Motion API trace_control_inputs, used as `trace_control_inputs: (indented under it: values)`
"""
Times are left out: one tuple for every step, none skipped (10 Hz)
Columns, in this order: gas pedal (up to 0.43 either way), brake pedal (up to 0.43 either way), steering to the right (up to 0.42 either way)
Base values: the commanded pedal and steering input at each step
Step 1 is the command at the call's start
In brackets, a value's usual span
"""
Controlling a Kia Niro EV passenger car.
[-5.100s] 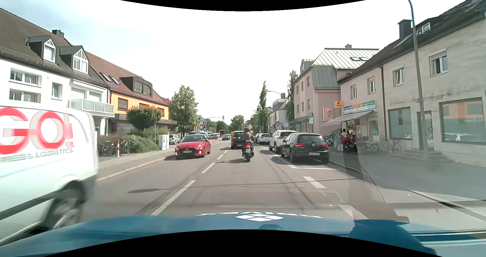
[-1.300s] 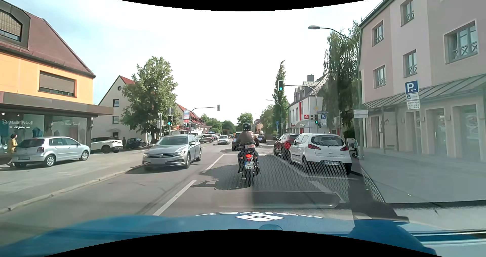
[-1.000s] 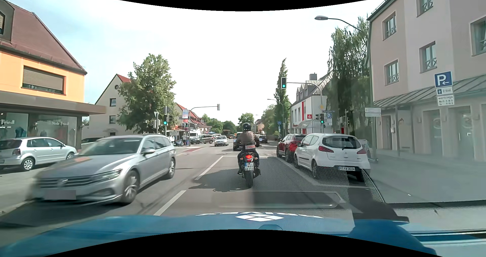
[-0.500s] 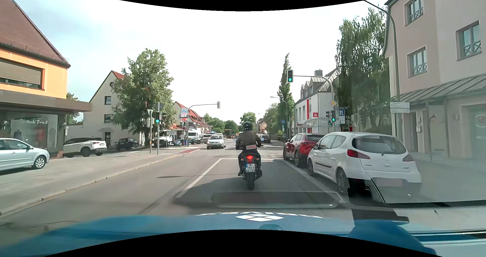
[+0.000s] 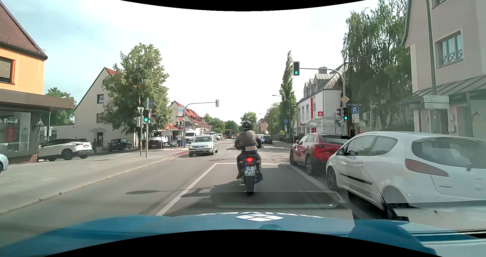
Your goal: Follow the waypoints while adhering to traffic rules and regulations
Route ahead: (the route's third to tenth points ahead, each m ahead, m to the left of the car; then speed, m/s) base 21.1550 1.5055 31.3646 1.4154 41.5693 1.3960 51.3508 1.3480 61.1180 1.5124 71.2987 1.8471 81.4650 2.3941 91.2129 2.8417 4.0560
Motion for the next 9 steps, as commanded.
trace_control_inputs:
  values:
    - [0.000,0.000,0.001]
    - [0.000,0.104,0.001]
    - [0.000,0.116,0.000]
    - [0.000,0.146,0.001]
    - [0.000,0.159,-0.001]
    - [0.000,0.171,-0.004]
    - [0.000,0.213,-0.006]
    - [0.000,0.226,-0.007]
    - [0.000,0.220,-0.006]
